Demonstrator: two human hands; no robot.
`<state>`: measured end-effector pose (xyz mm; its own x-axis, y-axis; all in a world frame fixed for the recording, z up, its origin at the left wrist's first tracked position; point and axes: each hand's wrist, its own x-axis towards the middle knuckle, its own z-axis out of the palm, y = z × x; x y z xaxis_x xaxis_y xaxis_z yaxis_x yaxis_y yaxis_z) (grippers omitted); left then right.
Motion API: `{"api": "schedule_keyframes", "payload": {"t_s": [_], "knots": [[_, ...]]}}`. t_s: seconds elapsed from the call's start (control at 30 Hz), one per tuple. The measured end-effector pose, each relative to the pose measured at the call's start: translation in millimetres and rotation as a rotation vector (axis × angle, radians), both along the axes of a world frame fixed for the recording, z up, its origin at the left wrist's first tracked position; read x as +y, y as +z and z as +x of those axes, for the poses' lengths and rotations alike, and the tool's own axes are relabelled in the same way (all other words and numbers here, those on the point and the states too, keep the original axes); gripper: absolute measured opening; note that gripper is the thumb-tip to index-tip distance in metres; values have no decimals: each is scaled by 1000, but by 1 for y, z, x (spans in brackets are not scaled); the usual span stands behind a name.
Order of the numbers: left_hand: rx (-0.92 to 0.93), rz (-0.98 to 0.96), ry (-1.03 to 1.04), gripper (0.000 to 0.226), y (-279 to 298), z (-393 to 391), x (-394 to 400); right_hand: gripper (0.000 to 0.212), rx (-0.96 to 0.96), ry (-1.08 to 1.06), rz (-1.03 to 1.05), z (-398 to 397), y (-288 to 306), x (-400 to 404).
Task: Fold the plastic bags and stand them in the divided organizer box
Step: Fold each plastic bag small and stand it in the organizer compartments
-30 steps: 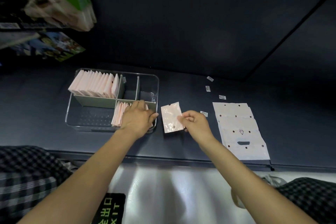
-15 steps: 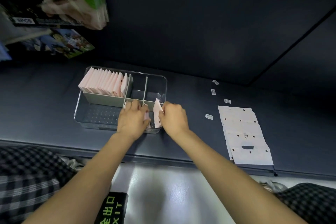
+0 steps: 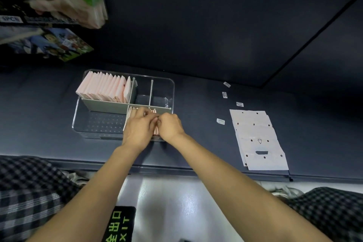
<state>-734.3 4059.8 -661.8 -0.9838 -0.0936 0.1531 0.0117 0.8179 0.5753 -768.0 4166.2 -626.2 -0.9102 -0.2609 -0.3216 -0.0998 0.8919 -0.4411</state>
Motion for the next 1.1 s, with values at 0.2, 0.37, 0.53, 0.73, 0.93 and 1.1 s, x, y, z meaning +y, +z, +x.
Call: {"api": "schedule_keyframes", "payload": {"t_s": [0.2,0.37,0.53,0.73,0.93,1.1], "knots": [[-86,-222,-20,23,-1,2,0,24,171,39,-201,15,6,51],[11,-198,28,18,15,1,17,26,272,-153,-64,39,-14,188],[215,-152,-240,16,34,4,64,51,160,-327,117,72,-40,286],[-159,-183,-532,34,-3,30,106,37,146,-290,88,86,-63,305],[-385,-367,-549,42,-29,45,102,11,232,-318,50,83,-64,309],[-358,-266,-545,43,-17,42,118,14,351,-306,-134,73,-44,282]]}}
